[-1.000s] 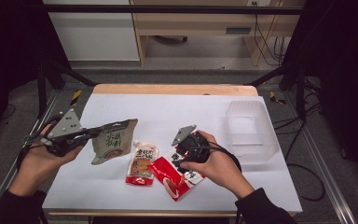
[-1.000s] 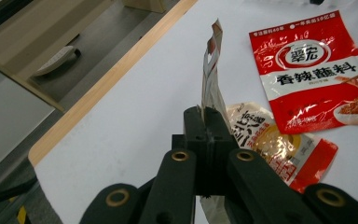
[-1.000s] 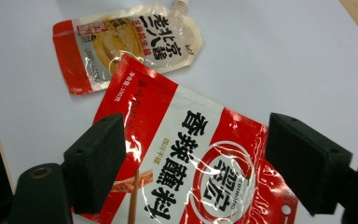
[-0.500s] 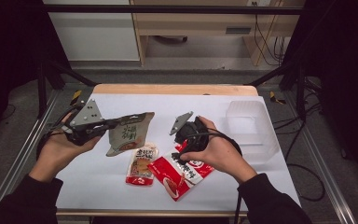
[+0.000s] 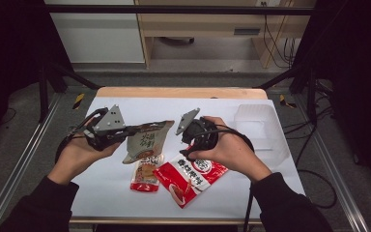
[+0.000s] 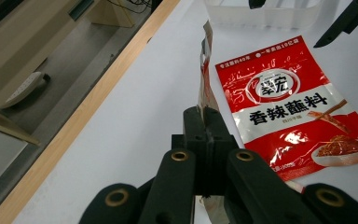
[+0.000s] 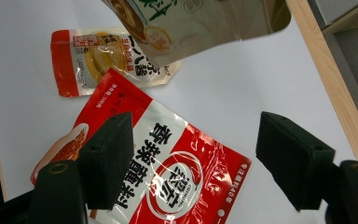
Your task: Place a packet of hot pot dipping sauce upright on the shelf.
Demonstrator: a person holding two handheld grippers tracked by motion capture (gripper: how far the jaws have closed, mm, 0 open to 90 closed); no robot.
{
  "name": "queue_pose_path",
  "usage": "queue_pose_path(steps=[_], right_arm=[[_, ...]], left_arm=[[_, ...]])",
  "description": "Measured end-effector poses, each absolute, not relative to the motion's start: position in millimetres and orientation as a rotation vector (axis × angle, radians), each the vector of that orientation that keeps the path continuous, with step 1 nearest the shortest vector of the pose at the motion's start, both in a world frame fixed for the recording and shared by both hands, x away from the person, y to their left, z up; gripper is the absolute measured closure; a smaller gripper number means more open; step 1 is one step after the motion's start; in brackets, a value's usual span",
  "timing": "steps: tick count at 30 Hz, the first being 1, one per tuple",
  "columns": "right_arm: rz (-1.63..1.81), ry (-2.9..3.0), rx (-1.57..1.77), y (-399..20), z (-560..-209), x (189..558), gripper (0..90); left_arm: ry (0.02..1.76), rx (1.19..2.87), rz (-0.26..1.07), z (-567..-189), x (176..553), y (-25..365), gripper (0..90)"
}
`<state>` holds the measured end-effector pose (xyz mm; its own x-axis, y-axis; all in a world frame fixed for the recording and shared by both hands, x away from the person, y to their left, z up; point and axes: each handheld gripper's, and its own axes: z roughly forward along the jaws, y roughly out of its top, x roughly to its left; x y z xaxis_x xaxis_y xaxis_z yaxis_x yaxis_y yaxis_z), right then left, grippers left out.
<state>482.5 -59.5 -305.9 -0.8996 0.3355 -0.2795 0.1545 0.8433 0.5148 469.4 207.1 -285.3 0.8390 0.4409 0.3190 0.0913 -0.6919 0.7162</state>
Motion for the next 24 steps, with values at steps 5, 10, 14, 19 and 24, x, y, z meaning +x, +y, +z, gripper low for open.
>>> queue_pose_path(steps=[5, 10, 14, 19, 24], right_arm=[[0.699, 2.662, 0.360, -58, -301, 482, 30.9], [0.700, 2.661, 0.354, -57, -298, 482, 31.2], [0.694, 2.668, 0.332, -56, -296, 482, 30.7], [0.705, 2.666, 0.321, -54, -295, 483, 30.0], [0.692, 2.641, 0.320, -53, -294, 486, 28.2]], left_arm=[[0.361, 2.293, 0.606, -286, 469, 198, 90.0], [0.333, 2.304, 0.595, -287, 468, 190, 90.0], [0.316, 2.307, 0.588, -287, 467, 183, 90.0], [0.298, 2.306, 0.582, -286, 466, 178, 90.0], [0.281, 2.311, 0.583, -284, 464, 175, 90.0]])
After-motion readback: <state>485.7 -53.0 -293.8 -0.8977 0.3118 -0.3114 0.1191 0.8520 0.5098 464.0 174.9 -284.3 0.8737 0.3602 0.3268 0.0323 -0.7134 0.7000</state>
